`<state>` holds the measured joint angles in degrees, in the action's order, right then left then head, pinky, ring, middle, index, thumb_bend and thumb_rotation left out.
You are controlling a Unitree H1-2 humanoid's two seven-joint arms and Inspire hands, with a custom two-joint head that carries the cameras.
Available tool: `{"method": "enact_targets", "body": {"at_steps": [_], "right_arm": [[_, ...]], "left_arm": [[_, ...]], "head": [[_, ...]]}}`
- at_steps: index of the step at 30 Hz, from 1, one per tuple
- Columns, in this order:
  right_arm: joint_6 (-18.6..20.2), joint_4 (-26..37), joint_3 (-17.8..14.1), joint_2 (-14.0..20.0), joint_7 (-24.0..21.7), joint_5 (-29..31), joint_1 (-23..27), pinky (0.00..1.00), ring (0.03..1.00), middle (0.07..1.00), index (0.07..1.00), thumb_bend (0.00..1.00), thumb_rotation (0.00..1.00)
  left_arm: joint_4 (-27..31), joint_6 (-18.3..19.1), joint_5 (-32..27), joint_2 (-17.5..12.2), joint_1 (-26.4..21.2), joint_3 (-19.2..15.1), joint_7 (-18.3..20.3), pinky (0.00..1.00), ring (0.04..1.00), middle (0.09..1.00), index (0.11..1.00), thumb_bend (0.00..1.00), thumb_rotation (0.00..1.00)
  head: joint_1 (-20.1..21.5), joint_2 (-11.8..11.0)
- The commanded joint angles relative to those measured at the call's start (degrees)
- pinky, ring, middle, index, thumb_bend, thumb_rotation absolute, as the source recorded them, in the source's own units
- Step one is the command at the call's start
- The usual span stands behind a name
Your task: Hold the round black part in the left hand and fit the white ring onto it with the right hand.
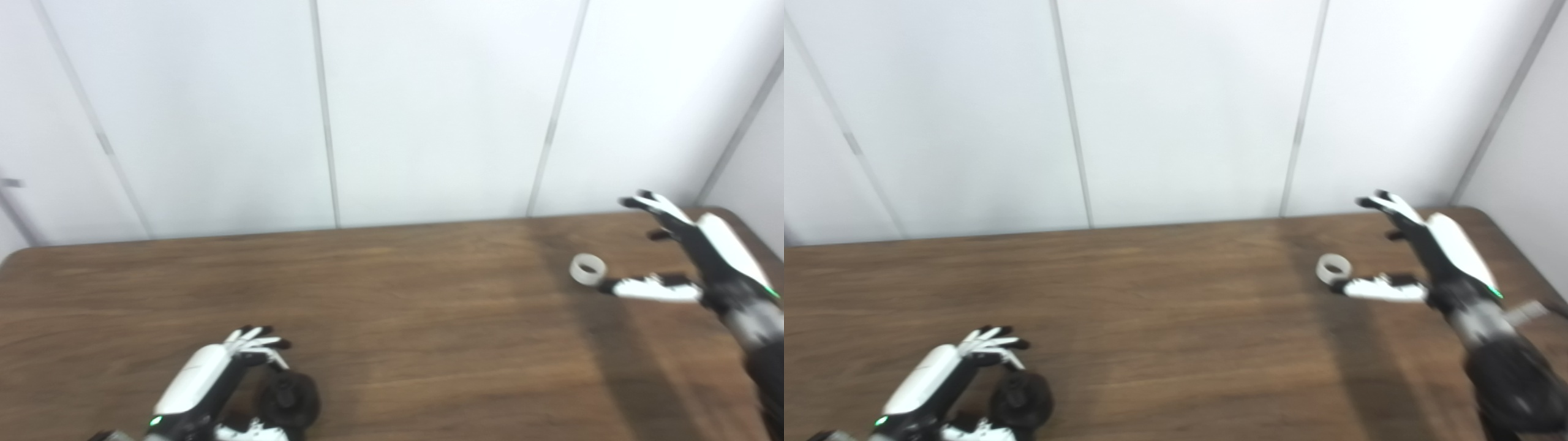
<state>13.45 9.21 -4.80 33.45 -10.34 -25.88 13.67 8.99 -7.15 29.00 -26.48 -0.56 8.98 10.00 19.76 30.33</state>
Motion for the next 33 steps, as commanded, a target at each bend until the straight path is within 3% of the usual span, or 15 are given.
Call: {"method": "enact_targets", "body": {"at_steps": [1, 12, 15, 33], "right_arm": [[-0.5, -0.8, 0.4, 1.9, 0.2, -1.2, 3.5, 0.81, 0.976, 0.978, 0.825, 1.0, 0.37], [-0.1, -16.0, 11.3, 4.5, -3.3, -10.3, 14.3, 0.88, 1.0, 0.996, 0.814, 1.0, 0.44], [0.5, -18.6, 13.4, 4.9, -4.7, -11.4, 16.0, 0.91, 1.0, 1.0, 0.825, 1.0, 0.42], [0.5, -29.5, 20.7, 6.5, -8.8, -16.5, 22.7, 0.95, 1.0, 1.0, 0.837, 1.0, 0.31]], "left_arm": [[0.1, -1.0, -0.2, -1.2, -1.0, -0.7, 0.0, 1.0, 0.939, 0.817, 0.48, 0.51, 0.04], [-2.9, -4.8, 0.2, -1.8, -0.8, -2.1, -1.1, 1.0, 0.931, 0.815, 0.48, 0.51, 0.04], [-3.0, -5.6, 0.5, -1.8, -0.6, -2.5, -1.5, 1.0, 0.926, 0.809, 0.48, 0.51, 0.04], [-2.6, -7.0, -1.4, -2.8, 1.2, -4.2, -0.3, 1.0, 0.942, 0.826, 0.48, 0.51, 0.04]], "head": [[0.4, -0.1], [3.0, -1.2], [3.7, -1.4], [7.5, -1.5]]}}
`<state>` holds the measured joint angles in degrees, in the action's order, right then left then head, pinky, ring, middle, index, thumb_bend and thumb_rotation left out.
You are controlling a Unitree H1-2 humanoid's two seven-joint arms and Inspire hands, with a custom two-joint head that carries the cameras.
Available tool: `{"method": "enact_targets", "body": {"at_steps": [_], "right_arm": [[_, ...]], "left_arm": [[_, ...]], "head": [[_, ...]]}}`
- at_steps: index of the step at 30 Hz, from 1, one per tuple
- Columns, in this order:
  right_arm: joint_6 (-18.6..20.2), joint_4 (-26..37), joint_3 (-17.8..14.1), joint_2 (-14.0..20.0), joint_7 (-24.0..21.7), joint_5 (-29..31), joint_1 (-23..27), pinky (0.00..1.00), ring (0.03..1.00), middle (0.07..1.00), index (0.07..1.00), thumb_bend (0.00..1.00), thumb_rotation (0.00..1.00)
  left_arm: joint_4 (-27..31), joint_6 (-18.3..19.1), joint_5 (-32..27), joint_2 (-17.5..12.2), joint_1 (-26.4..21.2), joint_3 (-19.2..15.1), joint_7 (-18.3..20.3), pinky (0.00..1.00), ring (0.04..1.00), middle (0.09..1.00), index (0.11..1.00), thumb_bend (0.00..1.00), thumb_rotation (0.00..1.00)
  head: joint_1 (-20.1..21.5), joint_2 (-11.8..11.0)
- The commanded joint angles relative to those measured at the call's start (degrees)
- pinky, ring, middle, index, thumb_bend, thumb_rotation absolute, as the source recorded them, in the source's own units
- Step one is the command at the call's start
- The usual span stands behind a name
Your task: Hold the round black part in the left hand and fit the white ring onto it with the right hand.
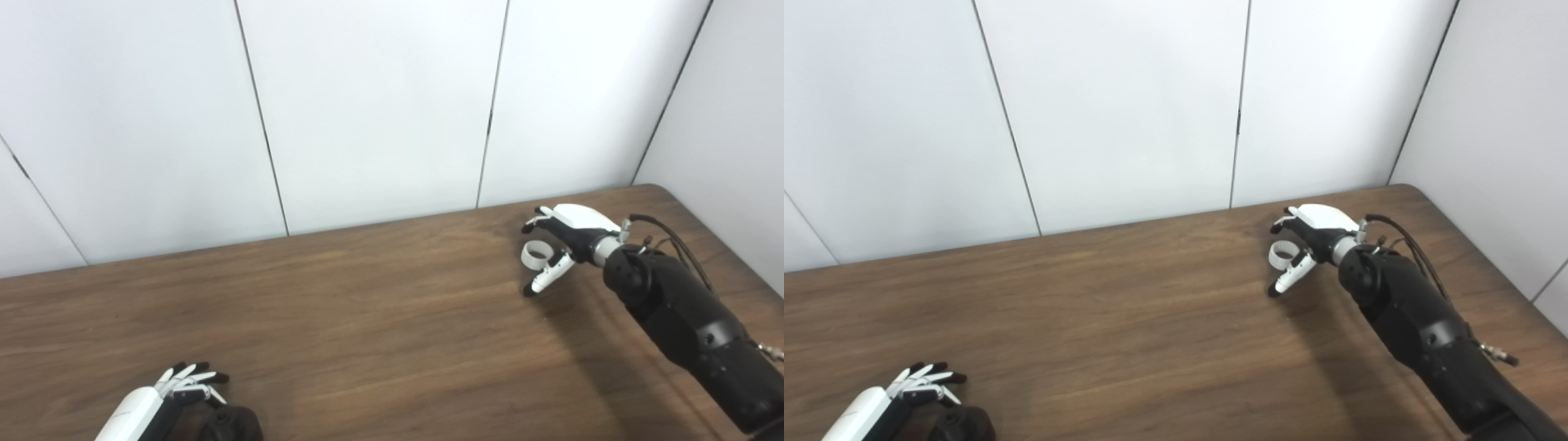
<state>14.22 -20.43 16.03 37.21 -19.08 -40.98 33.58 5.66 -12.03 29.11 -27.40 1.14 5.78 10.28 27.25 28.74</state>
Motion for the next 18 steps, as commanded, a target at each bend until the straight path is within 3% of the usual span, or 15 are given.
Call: {"method": "enact_targets", "body": {"at_steps": [1, 13, 18], "right_arm": [[-0.5, -0.2, 0.1, 2.9, 0.1, -1.5, 2.9, 0.95, 1.0, 1.0, 0.836, 1.0, 0.31], [-1.5, -2.4, 0.9, 4.1, 0.0, -1.0, 3.6, 0.96, 1.0, 1.0, 0.839, 1.0, 0.3], [0.2, -1.8, 1.1, 4.3, -2.8, -0.6, 4.1, 0.96, 1.0, 1.0, 0.83, 0.99, 0.31]], "left_arm": [[0.5, -2.5, -2.1, -2.0, -0.4, -1.2, -0.5, 1.0, 0.945, 0.829, 0.48, 0.51, 0.04], [1.1, -3.3, -3.9, -2.5, 0.9, -2.0, 0.0, 1.0, 0.965, 0.839, 0.481, 0.51, 0.04], [1.4, -3.2, -4.6, -2.8, 1.2, -2.4, 0.7, 1.0, 0.973, 0.844, 0.481, 0.51, 0.04]], "head": [[0.2, 0.1], [0.8, 0.6], [1.1, 0.9]]}}
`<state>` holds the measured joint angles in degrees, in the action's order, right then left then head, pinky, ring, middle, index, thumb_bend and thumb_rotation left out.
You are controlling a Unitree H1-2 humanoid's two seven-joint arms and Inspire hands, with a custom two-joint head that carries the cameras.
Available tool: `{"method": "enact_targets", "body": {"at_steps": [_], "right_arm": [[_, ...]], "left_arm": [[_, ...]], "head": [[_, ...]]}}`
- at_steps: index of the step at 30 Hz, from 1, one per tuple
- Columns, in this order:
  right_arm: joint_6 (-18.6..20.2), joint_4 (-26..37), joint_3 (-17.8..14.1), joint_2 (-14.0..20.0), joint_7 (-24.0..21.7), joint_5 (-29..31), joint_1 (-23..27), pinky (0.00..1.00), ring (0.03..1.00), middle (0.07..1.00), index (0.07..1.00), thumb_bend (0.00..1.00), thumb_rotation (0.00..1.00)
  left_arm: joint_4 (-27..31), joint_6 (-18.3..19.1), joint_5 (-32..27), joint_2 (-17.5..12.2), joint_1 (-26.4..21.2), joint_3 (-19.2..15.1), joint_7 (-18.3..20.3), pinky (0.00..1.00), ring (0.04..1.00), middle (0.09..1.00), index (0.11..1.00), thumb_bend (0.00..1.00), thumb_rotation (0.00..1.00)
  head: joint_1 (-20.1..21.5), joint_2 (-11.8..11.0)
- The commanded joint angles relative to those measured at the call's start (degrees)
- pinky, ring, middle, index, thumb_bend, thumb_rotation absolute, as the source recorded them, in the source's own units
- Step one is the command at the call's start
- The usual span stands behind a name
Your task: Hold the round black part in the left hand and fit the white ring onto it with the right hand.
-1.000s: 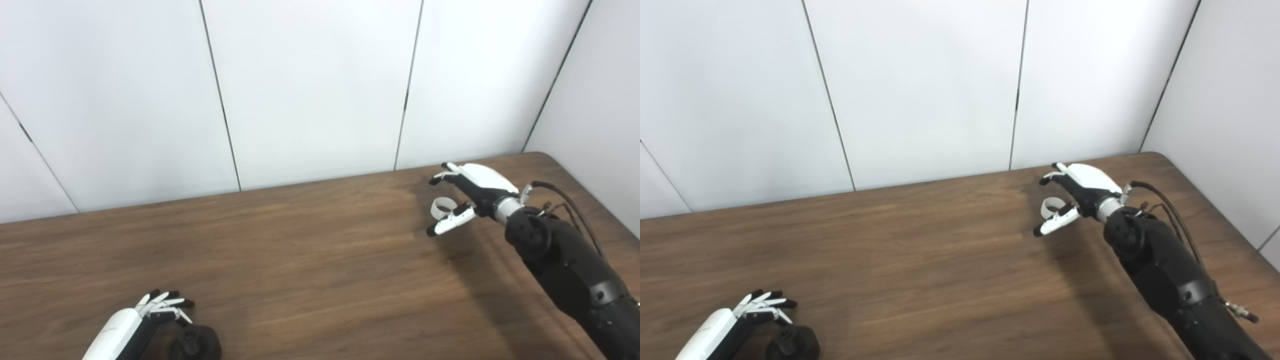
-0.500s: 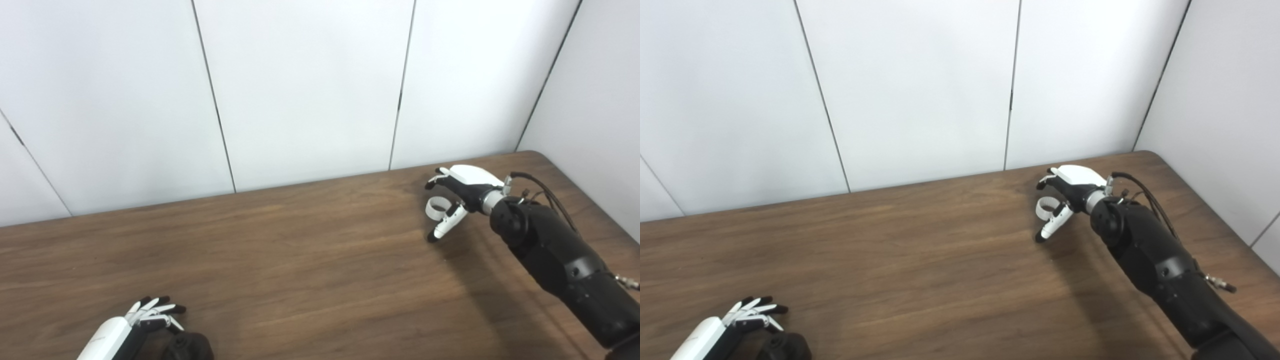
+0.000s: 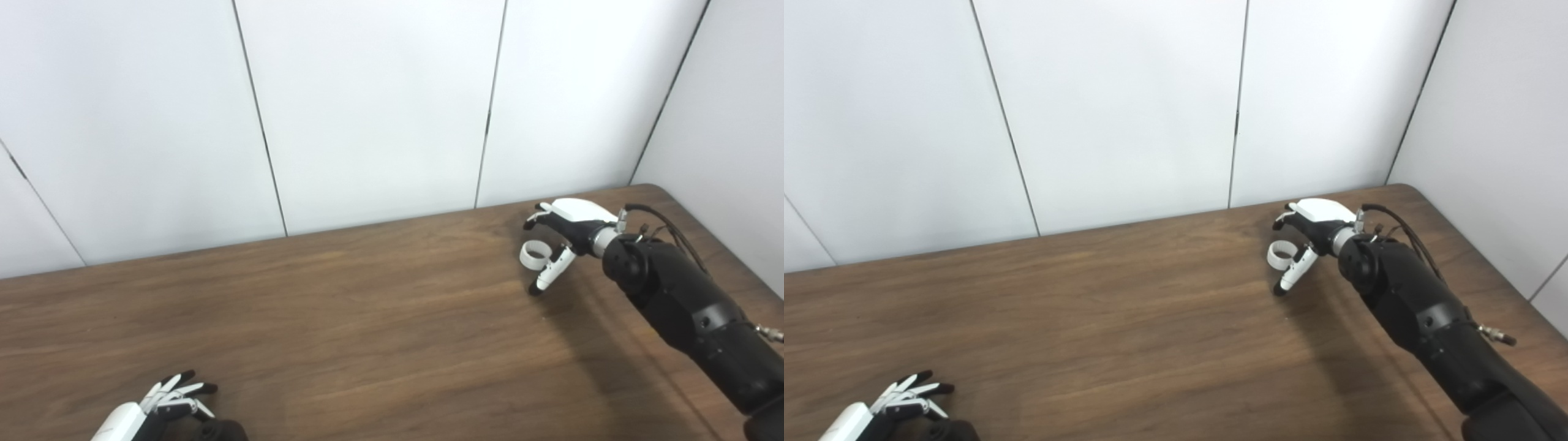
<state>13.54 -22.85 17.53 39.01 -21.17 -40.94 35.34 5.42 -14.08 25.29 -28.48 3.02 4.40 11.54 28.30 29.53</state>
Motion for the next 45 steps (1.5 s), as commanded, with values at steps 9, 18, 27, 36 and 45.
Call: {"method": "enact_targets", "body": {"at_steps": [9, 18, 27, 36, 45], "right_arm": [[2.3, 0.9, -1.1, 3.3, -4.6, 0.9, 2.8, 0.96, 1.0, 1.0, 0.753, 0.96, 0.27], [2.3, 0.3, -1.4, 3.4, -6.2, 4.0, 2.3, 0.96, 1.0, 1.0, 0.694, 0.92, 0.19], [1.6, 0.5, -1.1, 3.2, -4.3, 3.9, 1.9, 0.95, 1.0, 0.988, 0.662, 0.93, 0.19], [-0.5, 0.5, -0.9, 3.1, -0.9, 3.5, 1.0, 0.94, 1.0, 0.98, 0.659, 0.97, 0.28], [-2.3, -0.9, -0.6, 1.8, 2.9, 2.7, 0.8, 0.91, 1.0, 0.985, 0.683, 0.96, 0.27]], "left_arm": [[1.5, -2.0, -0.8, -2.0, -0.5, -1.8, -0.3, 1.0, 0.972, 0.842, 0.481, 0.51, 0.04], [2.5, -1.3, -0.2, -1.5, -0.2, -1.8, -0.3, 1.0, 0.979, 0.844, 0.481, 0.51, 0.04], [2.9, -1.3, -0.4, -1.5, -0.1, -2.0, -0.2, 1.0, 0.986, 0.844, 0.481, 0.51, 0.03], [4.0, -0.3, -0.3, -1.1, 0.2, -2.0, -0.1, 1.0, 0.978, 0.841, 0.481, 0.51, 0.03], [4.2, -0.6, -0.1, -0.8, 0.7, -1.7, -0.2, 1.0, 0.982, 0.849, 0.481, 0.51, 0.04]], "head": [[0.1, 1.0], [-0.4, 1.4], [-0.7, 1.6], [-1.5, 1.4], [-2.8, 0.8]]}}
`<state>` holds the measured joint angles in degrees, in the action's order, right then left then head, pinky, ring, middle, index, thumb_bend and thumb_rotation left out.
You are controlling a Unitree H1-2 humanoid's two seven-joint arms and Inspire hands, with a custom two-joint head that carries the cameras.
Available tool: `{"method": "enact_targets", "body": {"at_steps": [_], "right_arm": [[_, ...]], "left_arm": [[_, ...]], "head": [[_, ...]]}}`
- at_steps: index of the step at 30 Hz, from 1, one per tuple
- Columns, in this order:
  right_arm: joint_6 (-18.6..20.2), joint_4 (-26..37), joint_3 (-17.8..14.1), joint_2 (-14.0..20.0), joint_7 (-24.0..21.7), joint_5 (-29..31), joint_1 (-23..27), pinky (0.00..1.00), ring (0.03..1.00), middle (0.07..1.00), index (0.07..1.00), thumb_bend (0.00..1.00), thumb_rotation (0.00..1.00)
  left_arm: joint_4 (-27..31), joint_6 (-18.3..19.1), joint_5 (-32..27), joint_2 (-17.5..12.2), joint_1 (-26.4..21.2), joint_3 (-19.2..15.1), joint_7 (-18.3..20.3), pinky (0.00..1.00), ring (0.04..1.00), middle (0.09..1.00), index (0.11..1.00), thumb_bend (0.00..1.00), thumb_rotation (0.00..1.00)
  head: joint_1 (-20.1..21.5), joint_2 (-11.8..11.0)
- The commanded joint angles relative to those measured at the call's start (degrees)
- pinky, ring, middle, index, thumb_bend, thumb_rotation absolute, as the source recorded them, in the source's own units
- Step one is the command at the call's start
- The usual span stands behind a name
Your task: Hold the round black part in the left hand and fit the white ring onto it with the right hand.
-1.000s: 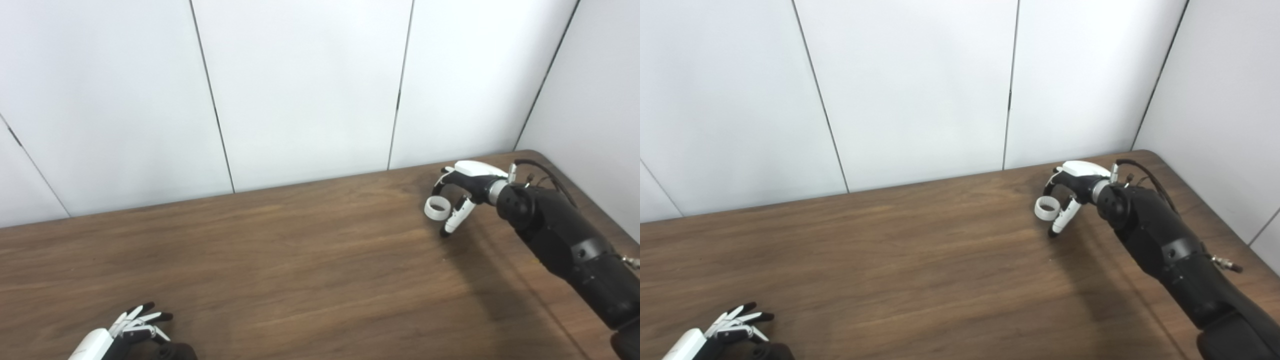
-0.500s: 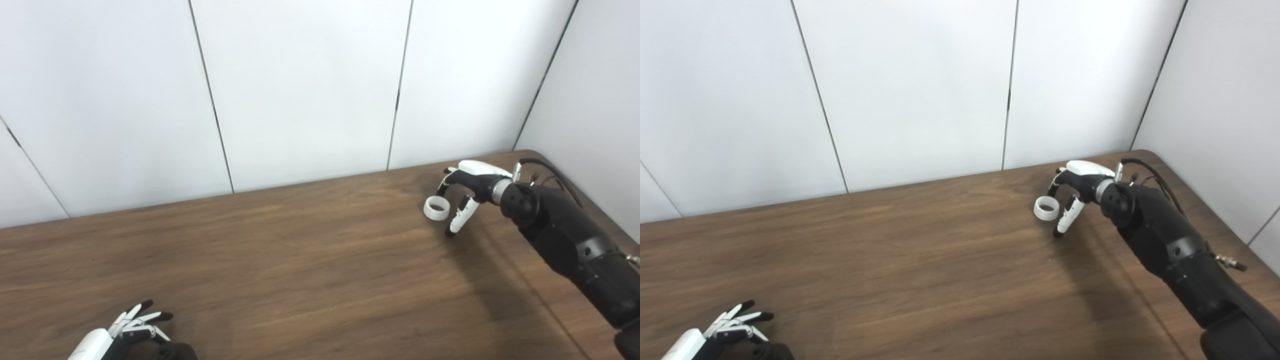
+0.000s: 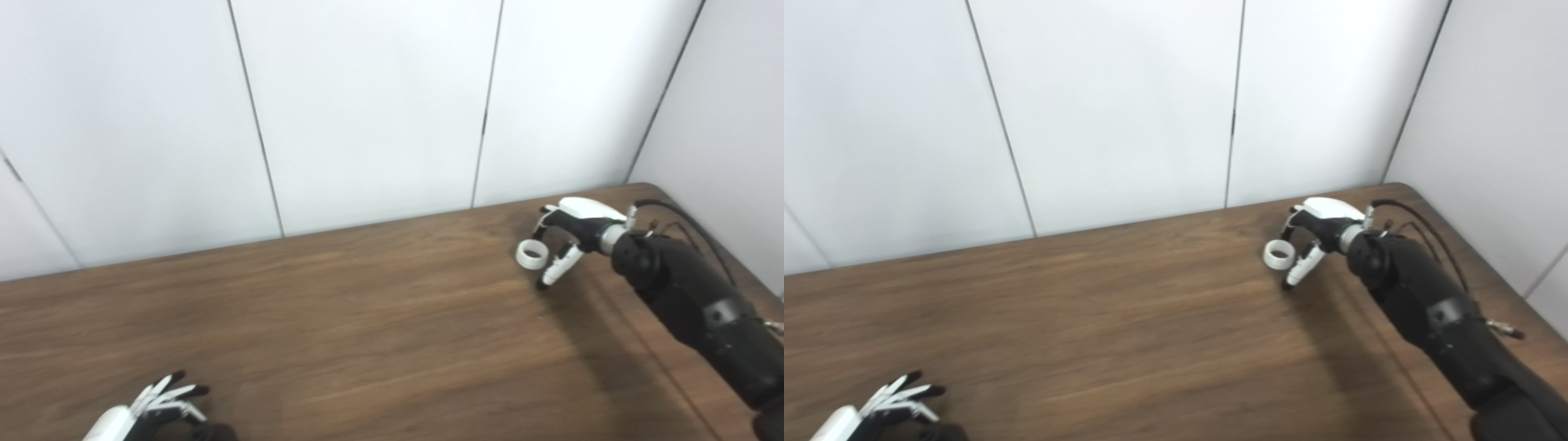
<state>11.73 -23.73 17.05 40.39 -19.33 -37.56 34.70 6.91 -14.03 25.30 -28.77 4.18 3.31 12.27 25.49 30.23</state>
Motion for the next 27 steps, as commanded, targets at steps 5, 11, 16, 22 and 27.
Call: {"method": "enact_targets", "body": {"at_steps": [5, 11, 16, 22, 27], "right_arm": [[-0.4, -1.1, -0.4, -0.8, 1.6, 0.1, 2.1, 0.93, 1.0, 0.994, 0.673, 0.96, 0.24], [-0.1, -1.3, 0.0, -1.0, 1.7, -0.6, 2.3, 0.92, 1.0, 0.988, 0.662, 0.95, 0.23], [-0.1, -1.1, -0.2, -0.8, 1.7, -0.6, 2.0, 0.92, 1.0, 0.988, 0.653, 0.95, 0.23], [-1.2, -1.4, -0.1, -0.8, 2.3, -0.6, 1.8, 0.92, 1.0, 0.98, 0.655, 0.97, 0.25], [-1.4, -2.0, 0.1, -1.0, 2.7, -0.7, 2.0, 0.92, 1.0, 0.973, 0.642, 0.97, 0.25]], "left_arm": [[2.8, -2.0, 1.4, 0.2, -0.4, -0.8, -2.5, 1.0, 0.955, 0.825, 0.48, 0.51, 0.04], [2.2, -2.8, 3.0, 0.5, -0.6, -0.8, -3.2, 1.0, 0.946, 0.816, 0.479, 0.51, 0.04], [2.3, -3.2, 3.8, 0.4, -0.6, -0.8, -3.5, 1.0, 0.932, 0.808, 0.479, 0.51, 0.04], [2.6, -2.6, 3.7, 0.5, -0.4, -0.9, -3.0, 1.0, 0.939, 0.814, 0.479, 0.51, 0.04], [2.9, -2.3, 3.8, 0.7, -0.3, -0.9, -3.0, 1.0, 0.941, 0.814, 0.479, 0.51, 0.04]], "head": [[0.1, 0.1], [0.0, -0.2], [0.0, -0.2], [-0.3, 0.0], [-0.4, 0.0]]}}
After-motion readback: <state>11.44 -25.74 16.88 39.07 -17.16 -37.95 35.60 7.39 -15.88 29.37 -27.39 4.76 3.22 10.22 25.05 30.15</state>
